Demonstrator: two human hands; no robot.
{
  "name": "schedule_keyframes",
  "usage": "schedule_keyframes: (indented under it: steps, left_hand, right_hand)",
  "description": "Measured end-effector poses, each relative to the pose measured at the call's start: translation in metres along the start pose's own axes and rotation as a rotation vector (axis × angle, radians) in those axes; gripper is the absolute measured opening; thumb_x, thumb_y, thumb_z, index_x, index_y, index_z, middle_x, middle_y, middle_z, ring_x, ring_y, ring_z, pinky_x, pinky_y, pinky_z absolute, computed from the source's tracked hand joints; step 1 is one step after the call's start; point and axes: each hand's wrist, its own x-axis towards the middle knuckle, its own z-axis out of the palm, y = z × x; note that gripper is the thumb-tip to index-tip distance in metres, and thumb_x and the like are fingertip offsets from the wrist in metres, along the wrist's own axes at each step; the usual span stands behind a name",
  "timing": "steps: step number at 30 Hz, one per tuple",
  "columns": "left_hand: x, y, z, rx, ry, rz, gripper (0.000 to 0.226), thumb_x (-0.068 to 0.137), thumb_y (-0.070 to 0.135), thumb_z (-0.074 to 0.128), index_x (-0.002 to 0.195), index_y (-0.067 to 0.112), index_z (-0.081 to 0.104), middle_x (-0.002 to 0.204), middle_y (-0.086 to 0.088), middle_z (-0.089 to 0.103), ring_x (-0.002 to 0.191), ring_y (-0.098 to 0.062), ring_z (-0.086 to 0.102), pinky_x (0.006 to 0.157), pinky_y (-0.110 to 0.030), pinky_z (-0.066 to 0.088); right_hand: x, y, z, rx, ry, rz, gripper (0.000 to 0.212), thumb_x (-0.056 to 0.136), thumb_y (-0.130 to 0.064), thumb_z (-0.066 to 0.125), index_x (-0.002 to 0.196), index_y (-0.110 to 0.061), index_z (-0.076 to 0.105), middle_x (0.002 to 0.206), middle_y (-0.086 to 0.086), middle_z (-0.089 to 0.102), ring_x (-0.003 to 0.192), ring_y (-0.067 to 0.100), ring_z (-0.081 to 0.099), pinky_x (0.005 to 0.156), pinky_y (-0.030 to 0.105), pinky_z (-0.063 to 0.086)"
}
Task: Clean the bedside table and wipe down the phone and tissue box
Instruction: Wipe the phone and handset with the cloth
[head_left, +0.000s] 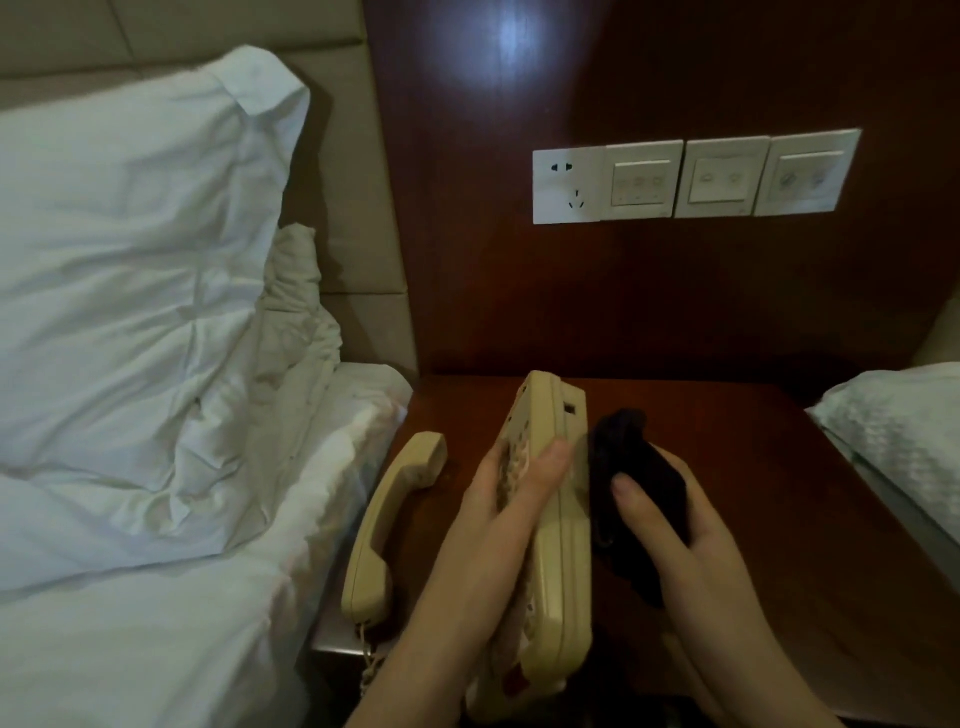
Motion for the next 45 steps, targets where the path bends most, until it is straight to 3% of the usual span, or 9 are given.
schedule_keyframes:
  steps: [4,7,9,13,26,30,34,38,45]
  left_hand:
    - [-0.004,0.008,-0.015,0.026,-0.017,-0.058,0.107,0.051,0.087,0.075,0.145,0.048,0.044,0.130,0.018,0.066,0.117,-0.001,0.064,0.104,-0.032,0.048]
    - [-0.006,-0.009,-0.047,0.059,-0.089,0.029,0.122,0.038,0.079,0.082,0.139,0.018,0.051,0.126,-0.002,0.068,0.090,0.007,0.070,0.076,-0.010,0.051]
    - [-0.017,0.003,-0.049,0.020,-0.063,-0.029,0.124,0.037,0.076,0.088,0.145,0.029,0.047,0.129,0.004,0.067,0.105,-0.002,0.070,0.090,-0.022,0.054]
    - [-0.044,0.015,-0.044,0.099,-0.060,-0.042,0.105,0.047,0.054,0.094,0.137,0.064,0.040,0.126,0.029,0.062,0.119,0.000,0.061,0.104,-0.036,0.052]
    - [-0.048,0.037,-0.029,0.476,0.305,0.040,0.082,0.082,0.028,0.076,0.147,0.054,0.034,0.113,0.036,0.050,0.109,0.005,0.053,0.095,-0.022,0.048]
    - [-0.051,0.041,-0.024,0.595,0.353,0.111,0.057,0.080,0.038,0.078,0.127,0.060,0.053,0.089,0.044,0.056,0.092,0.020,0.053,0.079,-0.007,0.042]
    - [-0.051,0.038,-0.024,0.678,0.397,0.124,0.037,0.076,0.048,0.078,0.111,0.042,0.068,0.088,0.022,0.071,0.085,0.005,0.064,0.075,-0.023,0.055]
    - [-0.053,0.040,-0.024,0.650,0.348,0.158,0.041,0.076,0.043,0.082,0.097,0.063,0.055,0.087,0.052,0.058,0.091,0.021,0.057,0.074,-0.004,0.045]
    - [-0.046,0.038,-0.035,0.564,0.338,0.092,0.033,0.075,0.038,0.084,0.105,0.042,0.071,0.084,0.022,0.071,0.082,0.004,0.066,0.064,-0.009,0.045]
  right_hand:
    - [0.007,0.004,0.011,-0.032,-0.045,-0.011,0.047,0.070,-0.042,0.067,0.117,-0.036,0.064,0.105,-0.014,0.073,0.096,0.007,0.071,0.078,0.027,0.054]
    - [0.010,0.003,0.018,-0.056,-0.080,-0.005,0.041,0.073,-0.041,0.067,0.113,-0.036,0.066,0.103,-0.013,0.073,0.094,0.007,0.071,0.081,0.029,0.053]
    - [0.011,0.000,0.022,-0.133,-0.116,-0.036,0.035,0.073,-0.042,0.067,0.108,-0.039,0.067,0.100,-0.016,0.072,0.092,0.004,0.070,0.074,0.025,0.055]
    - [0.017,-0.013,0.031,-0.396,-0.213,-0.097,0.029,0.070,-0.049,0.068,0.099,-0.052,0.064,0.106,-0.025,0.065,0.094,-0.006,0.064,0.070,0.019,0.055]
    - [0.058,-0.063,0.027,-0.891,-0.184,-0.436,0.027,0.087,-0.048,0.062,0.112,-0.045,0.054,0.118,-0.018,0.047,0.105,0.001,0.052,0.087,0.025,0.051]
    - [0.053,-0.068,0.030,-0.959,-0.268,-0.479,0.032,0.082,-0.060,0.057,0.111,-0.049,0.055,0.115,-0.028,0.048,0.105,-0.004,0.053,0.086,0.023,0.051]
    - [0.033,-0.061,0.044,-1.295,-0.523,-0.711,0.026,0.089,-0.063,0.047,0.110,-0.048,0.050,0.118,-0.024,0.039,0.091,-0.003,0.048,0.071,0.020,0.051]
    - [0.068,-0.072,0.024,-1.423,-0.328,-0.569,0.022,0.093,-0.054,0.051,0.111,-0.040,0.054,0.122,-0.017,0.040,0.095,0.006,0.054,0.071,0.024,0.049]
    - [0.042,-0.056,0.047,-1.279,-0.500,-0.672,0.016,0.091,-0.049,0.056,0.101,-0.036,0.054,0.117,-0.015,0.042,0.100,0.007,0.046,0.078,0.025,0.045]
